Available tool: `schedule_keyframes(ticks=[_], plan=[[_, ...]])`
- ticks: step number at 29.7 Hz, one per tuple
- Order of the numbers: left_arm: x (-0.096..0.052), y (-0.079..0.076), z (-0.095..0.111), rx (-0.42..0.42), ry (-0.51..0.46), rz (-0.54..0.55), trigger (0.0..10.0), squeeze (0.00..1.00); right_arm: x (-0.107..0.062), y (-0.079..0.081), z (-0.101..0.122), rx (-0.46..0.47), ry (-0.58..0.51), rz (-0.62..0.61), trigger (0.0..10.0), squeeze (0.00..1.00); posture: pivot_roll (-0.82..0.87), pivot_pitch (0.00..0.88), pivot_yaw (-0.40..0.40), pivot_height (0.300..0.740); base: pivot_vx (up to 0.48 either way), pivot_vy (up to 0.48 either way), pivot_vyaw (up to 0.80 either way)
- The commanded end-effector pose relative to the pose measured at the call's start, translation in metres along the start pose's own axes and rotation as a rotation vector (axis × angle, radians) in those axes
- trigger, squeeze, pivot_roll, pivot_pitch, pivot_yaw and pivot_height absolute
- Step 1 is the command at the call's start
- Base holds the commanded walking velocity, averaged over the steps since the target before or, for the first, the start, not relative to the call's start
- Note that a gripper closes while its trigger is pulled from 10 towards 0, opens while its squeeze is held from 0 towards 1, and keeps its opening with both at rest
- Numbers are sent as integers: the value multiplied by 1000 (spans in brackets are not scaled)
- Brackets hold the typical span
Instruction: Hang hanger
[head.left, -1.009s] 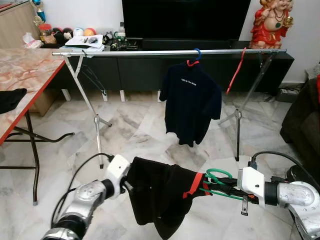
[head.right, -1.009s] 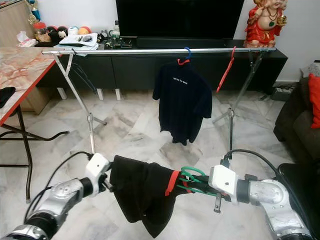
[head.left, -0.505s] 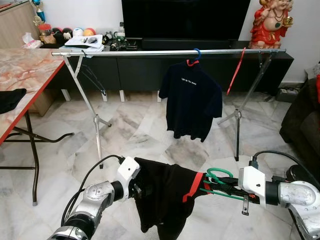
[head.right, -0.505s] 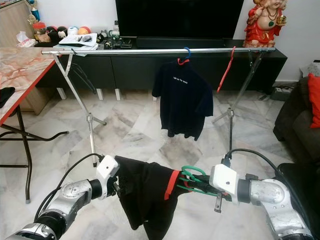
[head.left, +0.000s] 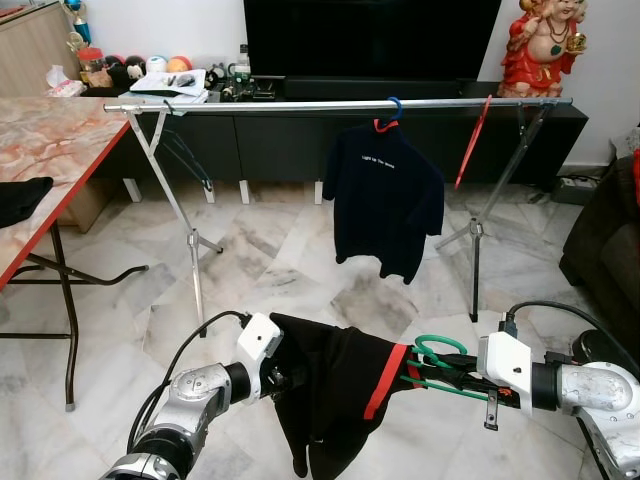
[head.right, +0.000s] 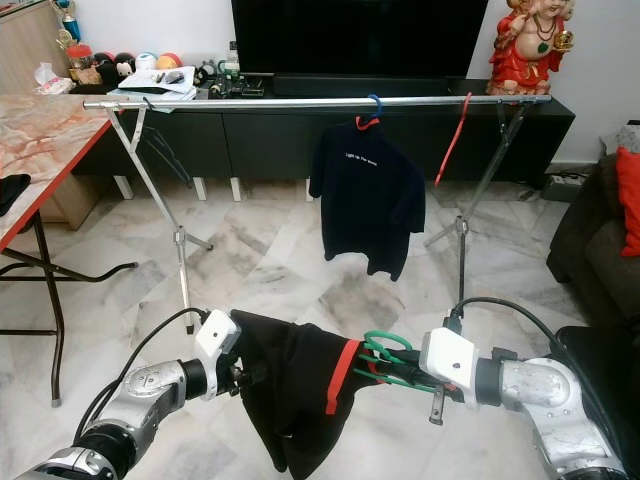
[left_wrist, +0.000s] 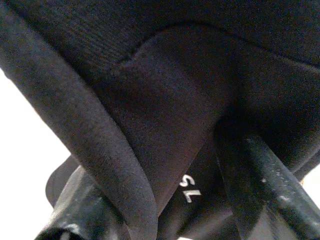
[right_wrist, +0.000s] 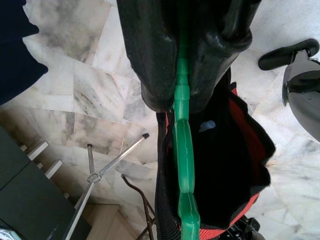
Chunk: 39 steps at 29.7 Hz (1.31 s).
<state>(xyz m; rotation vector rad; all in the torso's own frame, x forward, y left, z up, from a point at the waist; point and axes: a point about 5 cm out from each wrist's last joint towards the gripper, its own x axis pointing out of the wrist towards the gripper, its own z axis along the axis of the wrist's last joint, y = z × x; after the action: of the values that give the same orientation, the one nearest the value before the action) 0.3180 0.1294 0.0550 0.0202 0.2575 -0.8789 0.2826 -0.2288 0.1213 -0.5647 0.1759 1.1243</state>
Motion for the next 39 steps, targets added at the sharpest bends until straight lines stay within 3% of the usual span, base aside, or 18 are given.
schedule_keyframes(ticks=[1, 39], plan=[[-2, -1, -5, -35, 3, -3, 0, 0, -3, -6, 9, -26, -39, -31, 0, 0, -52, 61, -6, 740, 0, 0, 0], [-3, -4, -3, -44, 1, -78, 0, 0, -2, -6, 6, -27, -23, -43, 0, 0, -46, 63, -4, 740, 0, 0, 0]])
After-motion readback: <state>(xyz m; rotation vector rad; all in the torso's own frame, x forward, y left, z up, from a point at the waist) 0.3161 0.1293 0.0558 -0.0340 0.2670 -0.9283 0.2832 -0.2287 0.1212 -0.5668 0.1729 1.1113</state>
